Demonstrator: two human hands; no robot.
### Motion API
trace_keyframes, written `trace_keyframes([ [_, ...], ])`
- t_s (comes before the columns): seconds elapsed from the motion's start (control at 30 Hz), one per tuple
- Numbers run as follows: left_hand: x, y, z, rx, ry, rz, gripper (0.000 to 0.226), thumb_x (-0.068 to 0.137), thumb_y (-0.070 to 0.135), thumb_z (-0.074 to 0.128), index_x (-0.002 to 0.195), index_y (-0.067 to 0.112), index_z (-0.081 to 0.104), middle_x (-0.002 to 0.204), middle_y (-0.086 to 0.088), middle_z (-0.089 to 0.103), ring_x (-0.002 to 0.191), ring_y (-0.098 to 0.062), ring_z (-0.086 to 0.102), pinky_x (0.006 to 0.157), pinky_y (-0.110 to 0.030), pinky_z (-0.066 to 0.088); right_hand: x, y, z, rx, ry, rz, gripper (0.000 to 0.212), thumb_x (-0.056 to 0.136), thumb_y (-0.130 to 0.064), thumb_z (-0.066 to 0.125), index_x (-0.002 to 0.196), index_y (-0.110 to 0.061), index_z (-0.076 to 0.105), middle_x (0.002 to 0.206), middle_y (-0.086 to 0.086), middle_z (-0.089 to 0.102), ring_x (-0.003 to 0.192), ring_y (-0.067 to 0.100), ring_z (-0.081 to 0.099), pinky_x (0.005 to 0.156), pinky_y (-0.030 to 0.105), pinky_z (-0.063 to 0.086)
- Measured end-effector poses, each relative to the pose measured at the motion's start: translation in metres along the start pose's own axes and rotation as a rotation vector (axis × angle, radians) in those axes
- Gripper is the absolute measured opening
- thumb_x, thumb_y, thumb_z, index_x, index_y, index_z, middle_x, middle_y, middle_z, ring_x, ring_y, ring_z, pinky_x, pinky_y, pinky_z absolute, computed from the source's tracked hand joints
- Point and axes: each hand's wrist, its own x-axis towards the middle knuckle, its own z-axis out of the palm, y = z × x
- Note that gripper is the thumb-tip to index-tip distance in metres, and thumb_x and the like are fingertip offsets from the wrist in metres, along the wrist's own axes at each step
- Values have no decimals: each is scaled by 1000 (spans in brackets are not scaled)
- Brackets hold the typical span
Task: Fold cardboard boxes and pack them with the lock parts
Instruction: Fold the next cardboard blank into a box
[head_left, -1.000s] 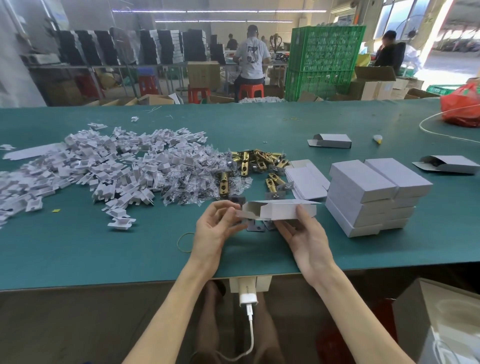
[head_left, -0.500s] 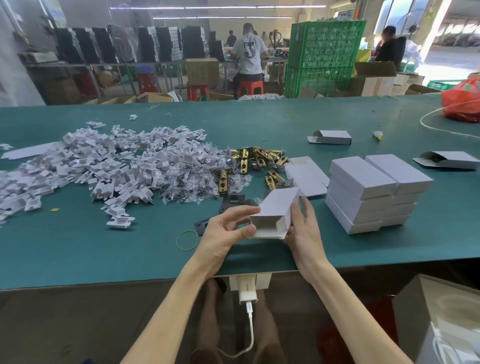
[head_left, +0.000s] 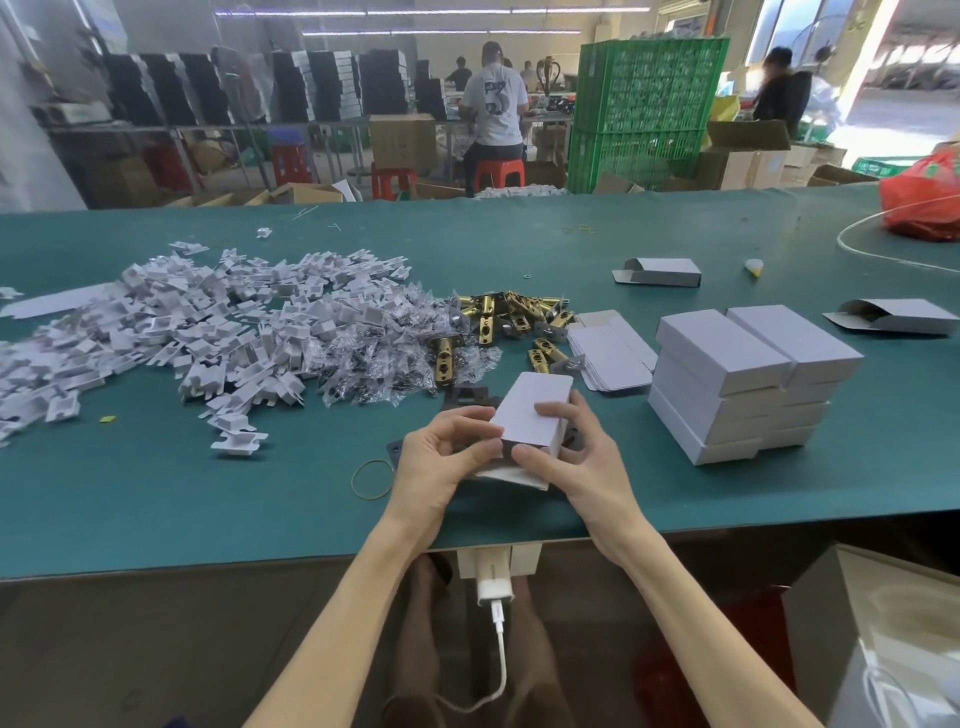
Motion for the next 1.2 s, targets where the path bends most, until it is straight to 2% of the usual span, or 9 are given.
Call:
trace_keyframes([
  [0.1,-1,1,0,37,-49,26,16,77,14,84,94,13,83,128,-2,72,122,-23,67,90,-34,60,0,1,0,13,37,-20,40,72,-32,90,106,-28,68,145,-13,51,114,22,66,77,27,58],
  [0.23,-4,7,-1,103,-121,46,25,85,31,81,106,18,82,136,4,68,131,-16,60,102,-38,52,-1,1,0,39,82,-2,44,69,-42,86,106,-27,68,133,-12,60,98,5,70,70,18,56],
  [0.37,-8,15,3,118,-203,33,59,76,49,87,121,13,74,145,5,62,139,-11,52,106,-29,50,-1,1,-2,99,116,20,46,69,-41,85,108,-24,68,125,-2,66,96,8,71,69,20,56],
  [0.5,-7,15,4,132,-229,44,46,79,16,88,120,7,69,147,5,61,141,-14,51,102,-29,53,0,1,-3,150,126,32,46,71,-35,85,111,-19,67,120,2,69,97,11,72,71,22,56],
  [0.67,-9,14,6,67,-205,75,32,80,5,83,104,9,62,143,-2,63,134,-22,59,98,-39,58,1,4,-3,160,136,35,44,74,-33,84,112,-19,67,115,-6,70,100,8,70,74,21,57],
  [0.8,-8,12,7,69,-161,104,39,79,5,84,106,11,57,140,-4,64,131,-25,61,97,-42,59,2,7,-2,114,157,31,44,74,-38,84,112,-23,68,110,-14,70,100,3,68,75,18,56],
  [0.93,-7,9,6,173,-150,92,22,79,19,84,90,16,66,134,0,65,130,-18,61,98,-27,54,2,8,-3,119,141,31,45,74,-37,85,112,-22,67,108,-19,70,98,2,69,73,18,55],
  [1.03,-6,5,6,199,-122,61,16,78,27,84,86,21,72,132,-1,66,129,-18,62,108,-35,49,2,8,-3,98,132,42,47,71,-41,85,112,-25,67,111,-20,69,100,2,68,76,22,57],
  [1.2,-6,3,10,86,-62,-5,17,81,25,81,89,12,73,133,-5,65,101,-27,76,84,-34,63,2,5,-4,79,91,48,45,77,-45,77,114,-21,67,123,-2,65,102,10,69,84,32,60],
])
